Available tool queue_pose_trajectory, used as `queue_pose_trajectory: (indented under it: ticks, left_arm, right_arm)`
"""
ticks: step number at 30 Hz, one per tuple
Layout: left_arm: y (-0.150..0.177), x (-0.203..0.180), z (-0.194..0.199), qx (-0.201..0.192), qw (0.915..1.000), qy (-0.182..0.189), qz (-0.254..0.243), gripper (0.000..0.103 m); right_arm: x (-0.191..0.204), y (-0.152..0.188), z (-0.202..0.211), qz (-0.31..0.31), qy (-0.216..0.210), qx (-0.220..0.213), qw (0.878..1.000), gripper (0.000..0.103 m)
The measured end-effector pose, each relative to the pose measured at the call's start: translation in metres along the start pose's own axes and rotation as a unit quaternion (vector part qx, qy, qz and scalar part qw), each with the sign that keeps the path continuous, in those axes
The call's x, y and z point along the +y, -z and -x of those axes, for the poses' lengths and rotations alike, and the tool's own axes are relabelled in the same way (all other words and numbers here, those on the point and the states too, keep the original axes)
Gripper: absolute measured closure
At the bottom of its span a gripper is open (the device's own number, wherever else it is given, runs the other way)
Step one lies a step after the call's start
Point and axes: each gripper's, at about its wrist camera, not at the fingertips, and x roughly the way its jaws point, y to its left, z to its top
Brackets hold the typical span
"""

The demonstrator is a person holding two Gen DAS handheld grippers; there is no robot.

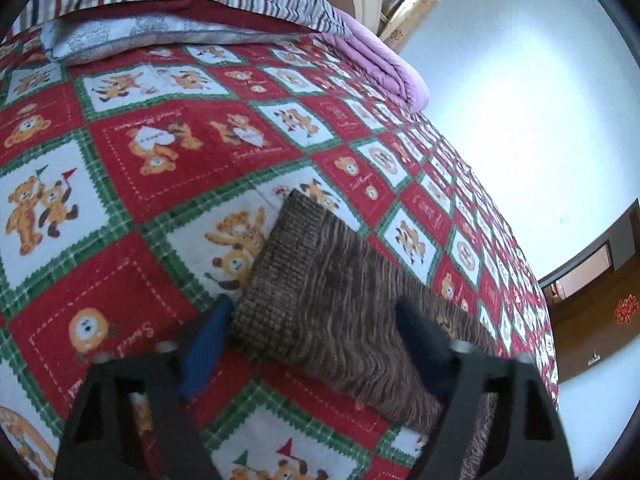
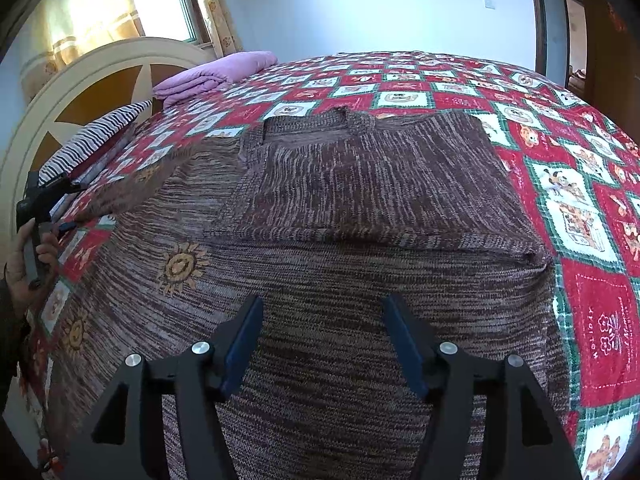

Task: Fold small clothes
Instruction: 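Lower the left tool to the sleeve cuff and grasp it, then lift the sleeve with the left tool and fold it across the sweater body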

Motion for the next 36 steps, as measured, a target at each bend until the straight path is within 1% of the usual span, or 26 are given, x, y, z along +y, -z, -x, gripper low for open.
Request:
queue_pose_trajectory:
  ticks: [1, 2, 3, 5, 6, 9, 11, 12, 15, 18, 24, 27, 36]
  left_arm:
    - [0.000, -0.002, -0.001, 0.003, 1.0000, -0.003, -0.007, 0.047]
    - [0.001, -0.004, -0.003, 0.007, 0.9998, -0.010, -0.017, 0.064]
    - [0.001, -0.006, -0.004, 0.010, 0.9994, -0.018, -0.027, 0.076]
    - [0.001, -0.012, -0.005, 0.012, 0.9983, -0.028, -0.050, 0.082]
    - [0.002, -0.014, -0.004, 0.011, 0.9978, -0.030, -0.057, 0.084]
    - [0.002, -0.025, 0.005, -0.006, 0.9957, -0.035, -0.086, 0.085]
    - [0.004, -0.036, 0.011, -0.018, 0.9921, -0.050, -0.114, 0.085]
    - [0.005, -0.044, 0.015, -0.025, 0.9888, -0.062, -0.133, 0.085]
    - [0.008, -0.059, 0.022, -0.035, 0.9842, -0.065, -0.161, 0.086]
    - [0.011, -0.076, 0.031, -0.040, 0.9815, -0.055, -0.179, 0.086]
    - [0.014, -0.115, 0.055, -0.053, 0.9766, -0.018, -0.208, 0.086]
    - [0.016, -0.132, 0.061, -0.052, 0.9752, -0.002, -0.215, 0.087]
    - [0.033, -0.186, 0.083, -0.052, 0.9652, 0.043, -0.253, 0.087]
  right_arm:
    - [0.000, 0.000, 0.000, -0.001, -0.001, 0.000, 1.000, 0.038]
    - [0.000, 0.000, 0.000, -0.001, -0.002, 0.000, 1.000, 0.038]
    - [-0.001, 0.000, 0.000, -0.002, -0.003, -0.001, 1.000, 0.038]
    - [0.000, 0.000, 0.000, -0.001, -0.003, -0.001, 1.000, 0.038]
    - [-0.002, 0.000, 0.000, -0.001, -0.003, -0.001, 1.000, 0.038]
    - [-0.001, 0.000, 0.000, -0.002, -0.004, -0.001, 1.000, 0.038]
    - [-0.002, 0.000, 0.000, -0.003, -0.005, -0.001, 1.000, 0.038]
    - [-0.002, 0.000, 0.000, -0.003, -0.005, -0.001, 1.000, 0.038]
    - [-0.002, 0.000, 0.000, -0.004, -0.006, -0.002, 1.000, 0.038]
    - [-0.003, 0.000, 0.001, -0.007, -0.010, -0.003, 1.000, 0.038]
    - [-0.006, 0.001, 0.001, -0.013, -0.018, -0.004, 1.000, 0.038]
    - [-0.007, 0.000, 0.001, -0.013, -0.018, -0.004, 1.000, 0.038]
    - [-0.007, 0.001, 0.001, -0.013, -0.018, -0.005, 1.000, 0.038]
